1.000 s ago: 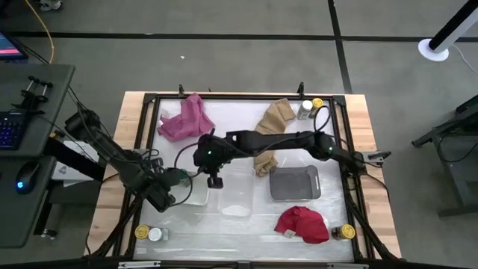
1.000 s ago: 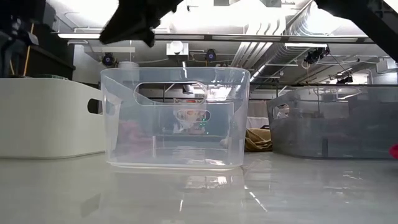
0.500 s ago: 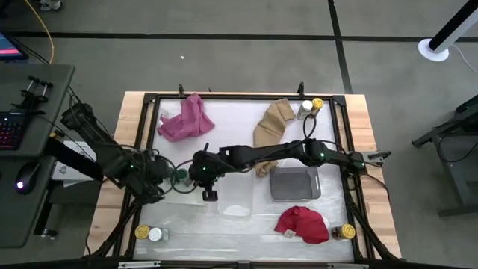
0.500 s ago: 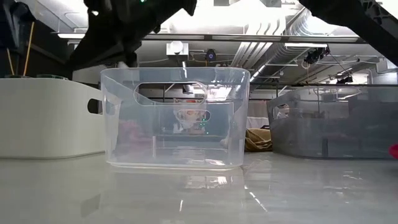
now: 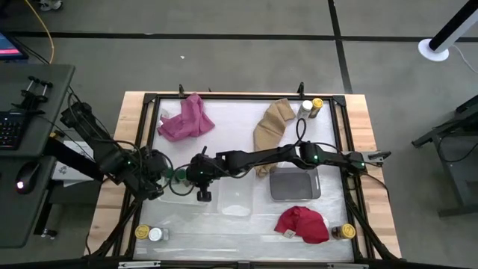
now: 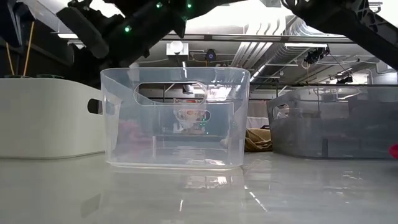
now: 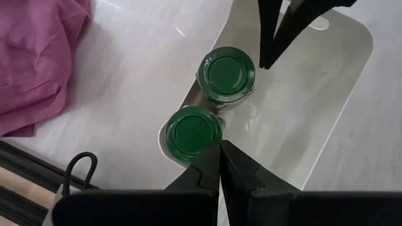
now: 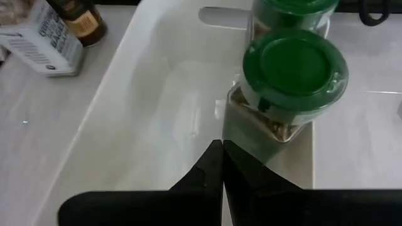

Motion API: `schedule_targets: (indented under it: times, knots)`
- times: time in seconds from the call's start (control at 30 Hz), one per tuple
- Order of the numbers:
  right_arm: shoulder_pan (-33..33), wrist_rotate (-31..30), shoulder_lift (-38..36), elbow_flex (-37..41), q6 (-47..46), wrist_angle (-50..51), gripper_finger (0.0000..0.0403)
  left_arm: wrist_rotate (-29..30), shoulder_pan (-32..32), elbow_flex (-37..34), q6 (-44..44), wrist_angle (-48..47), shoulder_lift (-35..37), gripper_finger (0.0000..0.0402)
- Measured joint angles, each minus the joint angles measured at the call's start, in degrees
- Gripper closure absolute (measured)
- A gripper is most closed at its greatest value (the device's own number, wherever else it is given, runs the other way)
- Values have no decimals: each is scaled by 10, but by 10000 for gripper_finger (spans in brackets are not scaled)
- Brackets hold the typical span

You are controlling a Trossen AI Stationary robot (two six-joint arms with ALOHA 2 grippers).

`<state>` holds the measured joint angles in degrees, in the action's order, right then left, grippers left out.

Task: Sort spices by type
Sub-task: Adjust the green seasoning bottles in the white bin

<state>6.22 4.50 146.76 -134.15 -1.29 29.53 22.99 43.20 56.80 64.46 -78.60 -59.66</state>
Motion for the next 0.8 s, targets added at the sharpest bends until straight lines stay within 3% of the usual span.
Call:
schedule_targets:
  times: [0.17, 0.57, 0.8]
  knots:
    - [0, -1, 9, 0, -2, -13, 403, -1, 0, 0, 3, -2, 0, 401]
    - [0, -85, 19, 0, 1, -16, 403, 3, 0, 0, 3, -12, 0, 401]
    - [-2, -89, 19, 0, 2, -48, 403, 4, 0, 0, -15, -12, 0, 402]
